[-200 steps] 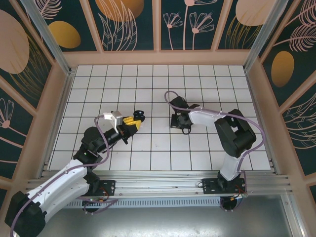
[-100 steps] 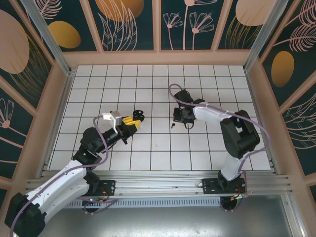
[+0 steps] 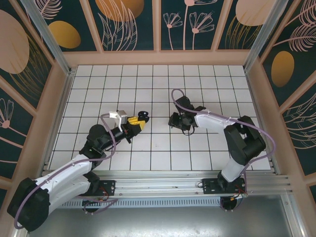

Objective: Insert the wireless bluetooth earbuds into the charging case

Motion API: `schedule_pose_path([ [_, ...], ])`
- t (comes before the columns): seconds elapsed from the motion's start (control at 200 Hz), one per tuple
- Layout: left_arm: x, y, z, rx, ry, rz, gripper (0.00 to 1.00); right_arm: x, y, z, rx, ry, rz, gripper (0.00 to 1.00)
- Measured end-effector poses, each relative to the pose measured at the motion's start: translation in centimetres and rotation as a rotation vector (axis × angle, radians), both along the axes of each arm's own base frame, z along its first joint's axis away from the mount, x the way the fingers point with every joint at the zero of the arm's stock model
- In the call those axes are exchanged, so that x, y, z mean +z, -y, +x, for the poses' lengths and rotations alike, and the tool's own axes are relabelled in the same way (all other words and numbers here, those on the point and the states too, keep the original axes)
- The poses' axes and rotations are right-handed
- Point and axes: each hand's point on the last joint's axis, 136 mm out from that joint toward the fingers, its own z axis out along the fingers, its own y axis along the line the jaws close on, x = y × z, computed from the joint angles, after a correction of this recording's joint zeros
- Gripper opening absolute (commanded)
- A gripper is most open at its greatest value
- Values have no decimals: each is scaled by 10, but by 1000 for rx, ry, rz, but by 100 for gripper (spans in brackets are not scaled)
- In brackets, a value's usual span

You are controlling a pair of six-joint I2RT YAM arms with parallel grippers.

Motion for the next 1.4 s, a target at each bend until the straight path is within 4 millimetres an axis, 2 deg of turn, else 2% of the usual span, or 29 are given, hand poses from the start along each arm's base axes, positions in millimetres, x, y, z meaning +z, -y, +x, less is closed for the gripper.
schedule_pose_path([
  [0.18, -1, 0, -4, -18, 1, -19, 0, -25, 2, -2, -2, -53, -42, 38],
  [0.345, -4, -1, -6, -17, -3, -21, 0, -23, -5, 5, 3, -43, -39, 37],
  [0.706, 2, -3, -8, -17, 18, -35, 0, -21, -10, 9, 30, -61, -75, 34],
  [0.916, 7, -4, -10, -14, 31, -44, 0, -19, -19, 2, 73, -60, -86, 34],
  [1.151, 7, -4, -10, -13, 31, -44, 0, -13, -11, -2, 86, -71, -111, 35],
  [1.401, 6, -5, -10, -13, 27, -41, 0, -4, 7, 12, 50, -52, -106, 35],
])
